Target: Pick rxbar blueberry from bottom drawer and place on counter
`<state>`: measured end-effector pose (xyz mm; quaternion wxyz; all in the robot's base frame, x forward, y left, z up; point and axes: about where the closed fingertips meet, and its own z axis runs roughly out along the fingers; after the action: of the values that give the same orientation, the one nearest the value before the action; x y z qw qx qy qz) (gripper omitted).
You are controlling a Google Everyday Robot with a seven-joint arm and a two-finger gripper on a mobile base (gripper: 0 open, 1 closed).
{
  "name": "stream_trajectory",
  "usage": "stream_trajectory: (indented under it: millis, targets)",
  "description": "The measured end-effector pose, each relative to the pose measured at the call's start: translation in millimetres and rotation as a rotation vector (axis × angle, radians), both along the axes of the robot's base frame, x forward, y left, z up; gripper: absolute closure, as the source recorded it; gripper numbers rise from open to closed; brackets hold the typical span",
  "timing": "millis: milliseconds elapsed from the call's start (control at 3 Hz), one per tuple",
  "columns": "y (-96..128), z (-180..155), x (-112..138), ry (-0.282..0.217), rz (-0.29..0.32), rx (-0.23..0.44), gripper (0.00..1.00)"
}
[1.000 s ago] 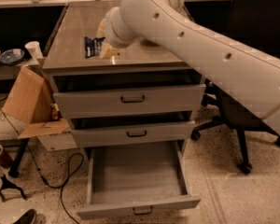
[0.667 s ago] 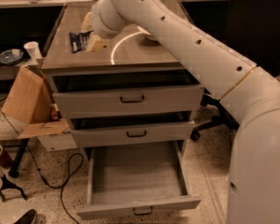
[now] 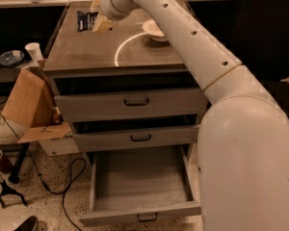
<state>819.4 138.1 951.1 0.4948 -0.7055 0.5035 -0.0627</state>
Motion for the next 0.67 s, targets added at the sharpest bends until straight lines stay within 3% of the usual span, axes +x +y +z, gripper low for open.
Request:
stream_trajectory:
  millis: [333,667]
  targets:
    - [-12,2,22,0.024,-0.069,0.016,0.58]
    - [-12,-20,28,0.082,-0.044,-0.022,0.27]
